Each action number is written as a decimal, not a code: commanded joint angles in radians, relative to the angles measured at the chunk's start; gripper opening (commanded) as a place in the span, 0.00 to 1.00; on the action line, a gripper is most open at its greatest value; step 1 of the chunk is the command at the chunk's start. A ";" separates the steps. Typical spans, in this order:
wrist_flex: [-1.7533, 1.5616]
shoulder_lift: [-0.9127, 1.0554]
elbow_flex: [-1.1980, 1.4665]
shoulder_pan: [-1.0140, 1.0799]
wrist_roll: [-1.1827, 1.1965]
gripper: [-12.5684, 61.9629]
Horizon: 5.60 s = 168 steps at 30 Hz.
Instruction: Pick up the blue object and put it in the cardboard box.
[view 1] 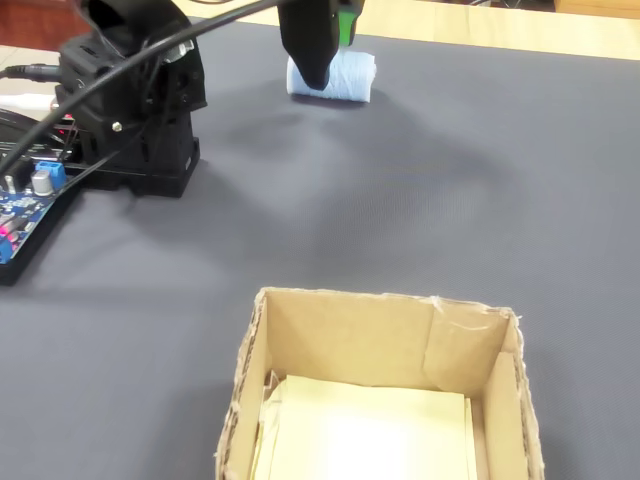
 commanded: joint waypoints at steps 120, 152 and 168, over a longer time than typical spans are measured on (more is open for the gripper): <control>-0.681 0.040 -0.193 1.753 -0.578 0.58; -0.884 0.664 0.742 0.963 -0.267 0.62; -0.999 0.664 0.994 0.956 -0.270 0.62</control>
